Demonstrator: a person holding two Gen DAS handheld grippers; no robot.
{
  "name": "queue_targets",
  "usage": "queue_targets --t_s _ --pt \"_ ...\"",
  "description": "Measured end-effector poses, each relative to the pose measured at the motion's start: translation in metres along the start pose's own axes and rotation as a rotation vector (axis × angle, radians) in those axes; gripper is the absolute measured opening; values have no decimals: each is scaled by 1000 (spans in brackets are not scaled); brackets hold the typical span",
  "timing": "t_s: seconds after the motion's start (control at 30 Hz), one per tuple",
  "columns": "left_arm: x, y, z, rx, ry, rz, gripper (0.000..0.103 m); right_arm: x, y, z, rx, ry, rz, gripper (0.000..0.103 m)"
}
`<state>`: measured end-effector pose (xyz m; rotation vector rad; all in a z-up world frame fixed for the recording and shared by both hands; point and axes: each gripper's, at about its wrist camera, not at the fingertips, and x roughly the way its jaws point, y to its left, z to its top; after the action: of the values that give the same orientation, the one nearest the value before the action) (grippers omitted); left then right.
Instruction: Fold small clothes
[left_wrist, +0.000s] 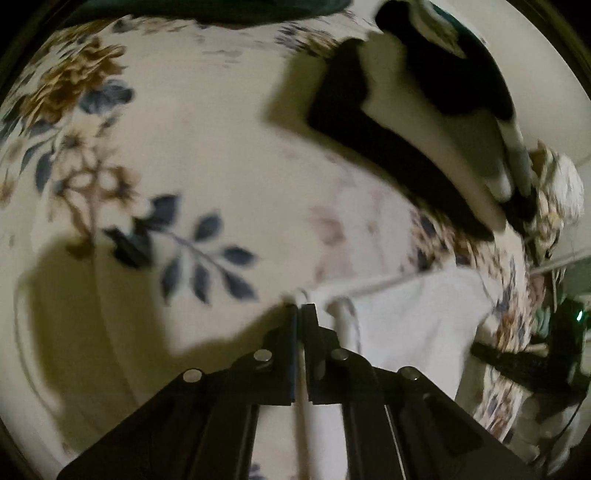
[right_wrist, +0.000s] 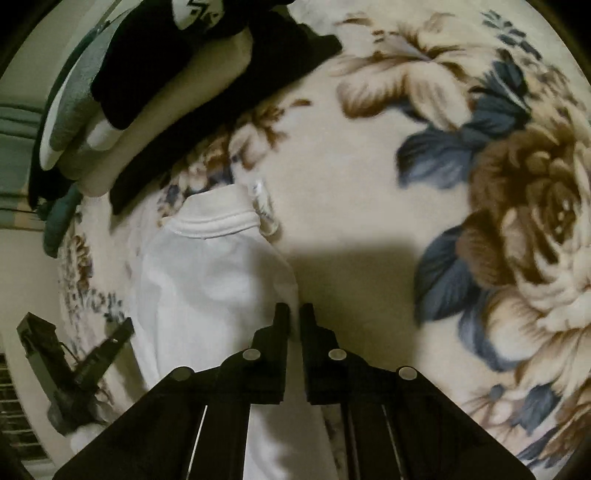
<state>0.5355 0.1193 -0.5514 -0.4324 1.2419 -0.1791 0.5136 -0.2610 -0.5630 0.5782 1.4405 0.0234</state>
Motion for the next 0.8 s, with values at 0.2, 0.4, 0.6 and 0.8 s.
queue_targets --t_s 0.2,0.4,0.6,0.8 --pt "-26 -16 -28 102 70 -22 13 -23 -10 -21 7 61 19 25" --pt "-59 -22 -131 126 147 12 40 -56 -48 -103 5 125 42 41" --pt "-42 -34 -203 141 230 127 40 -42 -88 -192 66 263 61 41" --pt "-54 -16 -206 133 194 254 44 -31 -93 -234 62 296 53 41"
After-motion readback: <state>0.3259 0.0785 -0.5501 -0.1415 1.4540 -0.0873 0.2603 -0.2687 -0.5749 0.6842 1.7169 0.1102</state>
